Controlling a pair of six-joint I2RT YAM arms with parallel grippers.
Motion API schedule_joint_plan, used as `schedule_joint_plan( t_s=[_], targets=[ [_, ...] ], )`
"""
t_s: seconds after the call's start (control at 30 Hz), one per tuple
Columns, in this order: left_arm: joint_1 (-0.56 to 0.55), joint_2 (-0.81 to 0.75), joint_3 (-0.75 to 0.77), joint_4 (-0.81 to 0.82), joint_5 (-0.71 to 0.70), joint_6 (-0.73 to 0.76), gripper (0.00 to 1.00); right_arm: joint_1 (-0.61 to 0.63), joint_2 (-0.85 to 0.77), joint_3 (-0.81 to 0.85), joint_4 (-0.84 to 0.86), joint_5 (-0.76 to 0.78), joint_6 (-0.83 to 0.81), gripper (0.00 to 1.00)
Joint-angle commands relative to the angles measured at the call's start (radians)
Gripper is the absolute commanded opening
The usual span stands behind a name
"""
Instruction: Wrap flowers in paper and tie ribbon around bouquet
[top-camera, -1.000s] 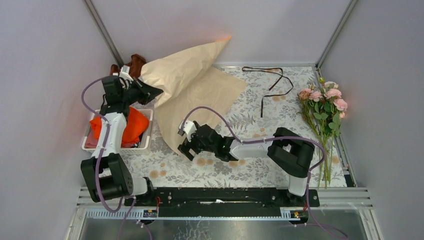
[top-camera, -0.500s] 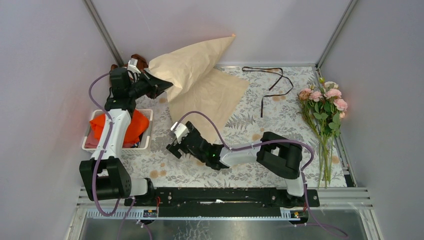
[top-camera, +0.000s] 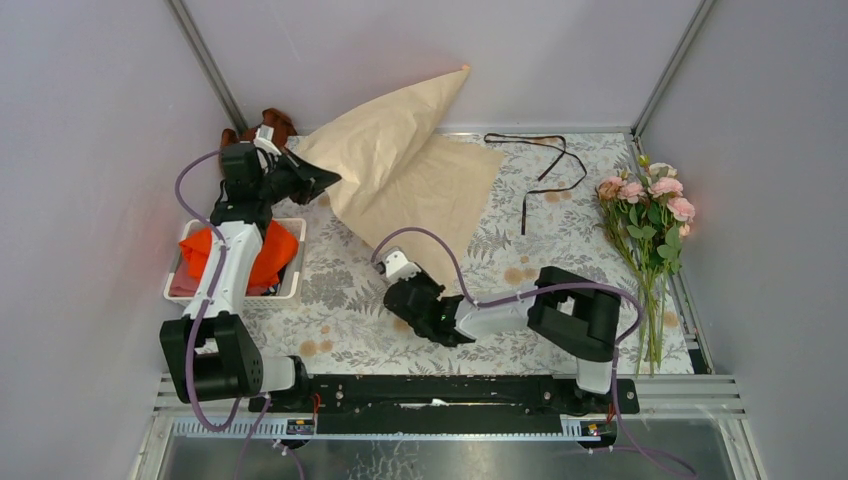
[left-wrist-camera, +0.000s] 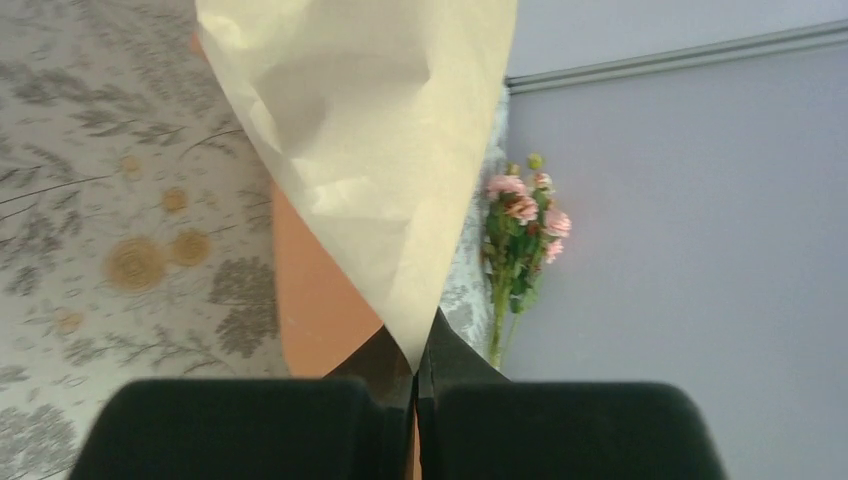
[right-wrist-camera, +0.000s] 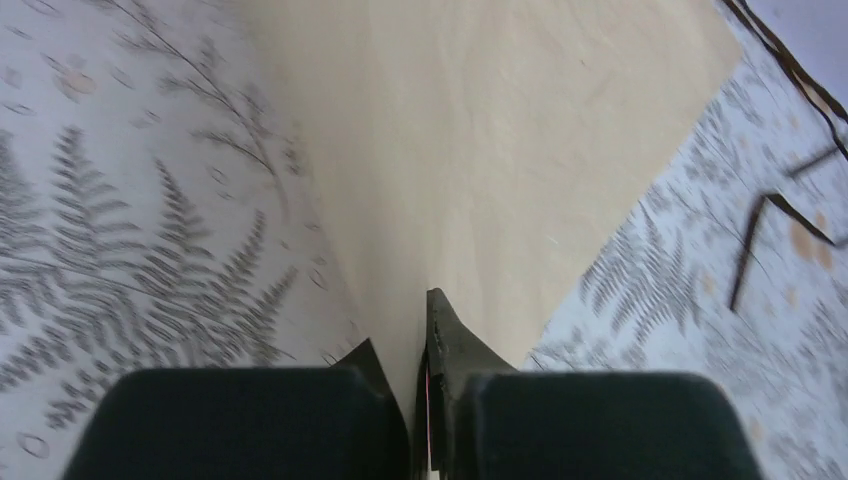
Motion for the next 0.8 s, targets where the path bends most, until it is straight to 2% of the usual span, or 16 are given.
schedule_joint_plan(
  t_s=[0.0, 0.13, 0.27, 0.4, 0.57, 0.67, 0.77],
  targets=[
    [0.008, -0.013, -0.084, -0.012, -0.093, 0.146, 0.00, 0.001, -0.132, 0.043, -0.328, 0.155, 0.131, 0.01],
    [0.010, 0.032, -0.151, -0.005, -0.136, 0.218, 0.00, 0.046, -0.156, 0.092, -0.675, 0.158, 0.294, 0.00],
    [0.011, 0.094, -0.174, 0.004, -0.149, 0.262, 0.00, 0.132, -0.105, 0.213, -1.040, 0.179, 0.502, 0.00],
    [0.011, 0.125, -0.208, 0.038, -0.137, 0.272, 0.00, 0.196, 0.002, 0.332, -1.267, 0.081, 0.641, 0.01],
    [0.011, 0.141, -0.234, 0.026, -0.154, 0.313, 0.00, 0.232, 0.060, 0.431, -1.413, -0.010, 0.718, 0.02],
    [0.010, 0.143, -0.260, 0.033, -0.176, 0.329, 0.00, 0.238, 0.012, 0.410, -1.360, -0.071, 0.694, 0.06],
    [0.001, 0.160, -0.281, 0.064, -0.205, 0.327, 0.00, 0.217, -0.033, 0.345, -1.247, -0.066, 0.625, 0.12]
  ],
)
